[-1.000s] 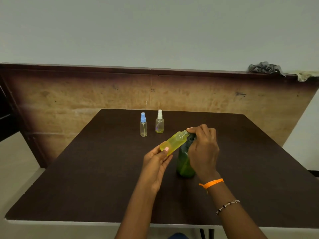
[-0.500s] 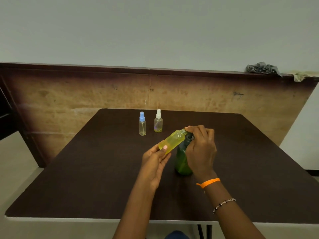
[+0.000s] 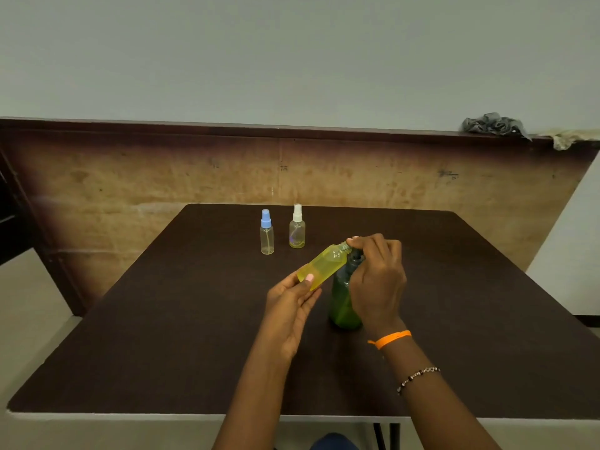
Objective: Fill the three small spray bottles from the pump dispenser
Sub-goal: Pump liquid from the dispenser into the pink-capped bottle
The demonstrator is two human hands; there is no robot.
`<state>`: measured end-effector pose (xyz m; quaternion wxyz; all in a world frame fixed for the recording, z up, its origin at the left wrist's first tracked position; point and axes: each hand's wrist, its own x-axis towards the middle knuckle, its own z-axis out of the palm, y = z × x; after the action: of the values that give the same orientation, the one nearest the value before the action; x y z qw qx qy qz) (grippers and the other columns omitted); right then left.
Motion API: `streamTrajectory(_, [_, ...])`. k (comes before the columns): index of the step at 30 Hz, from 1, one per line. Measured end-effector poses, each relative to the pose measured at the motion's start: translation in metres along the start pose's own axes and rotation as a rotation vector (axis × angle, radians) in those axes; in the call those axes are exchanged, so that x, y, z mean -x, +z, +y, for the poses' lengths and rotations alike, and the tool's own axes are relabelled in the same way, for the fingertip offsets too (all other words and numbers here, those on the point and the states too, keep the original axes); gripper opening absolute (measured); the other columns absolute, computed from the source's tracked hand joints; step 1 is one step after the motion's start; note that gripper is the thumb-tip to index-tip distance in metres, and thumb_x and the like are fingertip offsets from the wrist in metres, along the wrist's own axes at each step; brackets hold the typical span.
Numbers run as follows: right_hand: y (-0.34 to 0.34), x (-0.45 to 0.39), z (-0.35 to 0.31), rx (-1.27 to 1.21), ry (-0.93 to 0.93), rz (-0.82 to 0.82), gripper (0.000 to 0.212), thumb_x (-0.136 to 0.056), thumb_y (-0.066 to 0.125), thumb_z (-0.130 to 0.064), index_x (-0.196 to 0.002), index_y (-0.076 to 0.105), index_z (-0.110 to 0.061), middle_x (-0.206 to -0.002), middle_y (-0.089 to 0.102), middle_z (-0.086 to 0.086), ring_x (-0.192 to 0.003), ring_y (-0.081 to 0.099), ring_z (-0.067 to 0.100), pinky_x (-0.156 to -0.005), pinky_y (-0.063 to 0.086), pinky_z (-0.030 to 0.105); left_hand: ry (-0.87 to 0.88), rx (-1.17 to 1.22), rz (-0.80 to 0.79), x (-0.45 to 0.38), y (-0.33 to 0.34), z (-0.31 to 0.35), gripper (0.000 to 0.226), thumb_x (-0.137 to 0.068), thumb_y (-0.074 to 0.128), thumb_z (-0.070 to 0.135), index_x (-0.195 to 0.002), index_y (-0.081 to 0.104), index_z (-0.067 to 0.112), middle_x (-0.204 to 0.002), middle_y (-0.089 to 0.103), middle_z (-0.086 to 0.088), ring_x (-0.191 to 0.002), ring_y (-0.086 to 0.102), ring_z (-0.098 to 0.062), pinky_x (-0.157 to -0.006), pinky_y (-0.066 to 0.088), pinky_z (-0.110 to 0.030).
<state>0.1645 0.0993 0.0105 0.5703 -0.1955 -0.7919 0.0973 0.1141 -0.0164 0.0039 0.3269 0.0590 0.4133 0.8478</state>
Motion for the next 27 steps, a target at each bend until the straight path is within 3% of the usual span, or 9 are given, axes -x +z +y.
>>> streamTrajectory(4, [-0.006,-0.011,-0.002,0.005,0.013,-0.03,0.036,-0.075,0.032,-0.008,-0.083,0.068,-0.011,-0.082,0.063,-0.003,-0.084,0.041,0.016,-0.054,0.043,0.029,0.021,-0.009,-0.008,0.0,0.001,0.001,0.019,-0.09,0.051,-0.001,-0.107,0.059,0.003,-0.105,0.065,-0.011,-0.104,0.061,-0.02,-0.089,0.049,-0.028])
streamTrajectory(10, [0.006,0.015,0.008,0.002,-0.039,0.022,0.037,-0.083,0.037,-0.006,-0.1,0.07,-0.008,-0.099,0.068,0.002,-0.084,0.05,0.018,-0.062,0.046,0.028,0.002,-0.016,-0.014,-0.002,-0.004,-0.006,0.02,-0.091,0.05,0.001,-0.108,0.059,0.005,-0.113,0.064,-0.013,-0.109,0.059,-0.021,-0.092,0.048,-0.03])
streamTrajectory(20, [-0.008,-0.01,-0.001,0.039,-0.044,-0.042,0.036,-0.077,0.034,-0.007,-0.086,0.069,-0.01,-0.083,0.064,-0.001,-0.081,0.042,0.017,-0.054,0.044,0.03,0.018,0.0,-0.013,-0.002,0.0,0.0,0.025,-0.091,0.05,0.0,-0.115,0.056,0.0,-0.113,0.063,-0.014,-0.11,0.059,-0.023,-0.089,0.049,-0.029])
streamTrajectory(27, [0.004,0.013,0.008,-0.016,-0.054,0.012,0.036,-0.083,0.037,-0.005,-0.098,0.069,-0.007,-0.096,0.068,0.003,-0.082,0.052,0.02,-0.06,0.048,0.031,0.003,0.011,-0.006,-0.002,-0.004,-0.008,0.024,-0.091,0.049,0.002,-0.114,0.057,0.002,-0.117,0.062,-0.016,-0.112,0.058,-0.023,-0.092,0.048,-0.03])
